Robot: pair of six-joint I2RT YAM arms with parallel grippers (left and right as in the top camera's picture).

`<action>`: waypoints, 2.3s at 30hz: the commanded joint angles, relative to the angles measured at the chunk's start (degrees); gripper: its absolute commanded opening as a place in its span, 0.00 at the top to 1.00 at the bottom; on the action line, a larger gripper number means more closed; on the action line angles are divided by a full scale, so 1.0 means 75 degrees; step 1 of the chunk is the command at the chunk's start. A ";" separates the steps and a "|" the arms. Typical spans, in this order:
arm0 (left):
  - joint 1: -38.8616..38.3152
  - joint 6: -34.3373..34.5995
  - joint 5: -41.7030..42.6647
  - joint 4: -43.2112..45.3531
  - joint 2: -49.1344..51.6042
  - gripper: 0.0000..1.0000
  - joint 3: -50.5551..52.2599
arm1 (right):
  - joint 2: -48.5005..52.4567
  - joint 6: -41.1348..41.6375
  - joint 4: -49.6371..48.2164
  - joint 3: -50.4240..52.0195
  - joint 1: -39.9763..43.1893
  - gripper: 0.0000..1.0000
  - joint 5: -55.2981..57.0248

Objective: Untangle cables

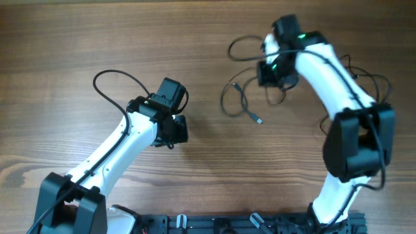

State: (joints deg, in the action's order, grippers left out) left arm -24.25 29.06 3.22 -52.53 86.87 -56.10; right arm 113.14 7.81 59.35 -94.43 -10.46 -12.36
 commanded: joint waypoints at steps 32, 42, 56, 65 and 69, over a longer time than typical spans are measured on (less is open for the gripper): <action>0.0035 0.0082 0.0047 0.0082 -0.0111 0.53 -0.0006 | -0.2267 0.1577 0.0898 -0.0991 0.4261 0.22 0.1402; 0.0099 -0.0047 0.0090 0.0697 -0.0122 0.05 -0.0015 | -0.1323 -0.0469 0.1626 -0.0938 0.2579 0.00 -0.1352; 0.2871 -0.0038 0.0271 -0.0816 -0.0618 0.00 -0.0134 | -0.0641 0.0306 0.2022 -0.0332 -0.0726 0.00 0.0968; 0.2865 -0.0449 0.0189 -0.1958 -0.0641 0.01 -0.0134 | -0.1690 0.1017 0.2148 0.1070 -0.0775 0.00 0.0912; 0.2862 -0.0621 0.0187 -0.1961 -0.1026 0.03 0.0128 | -0.3089 0.1040 0.1177 0.1967 -0.0766 0.00 0.0912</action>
State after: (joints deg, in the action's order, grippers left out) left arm -2.98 26.57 4.75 -67.68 82.67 -56.45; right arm 98.21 14.72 71.83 -83.59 -16.10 -6.15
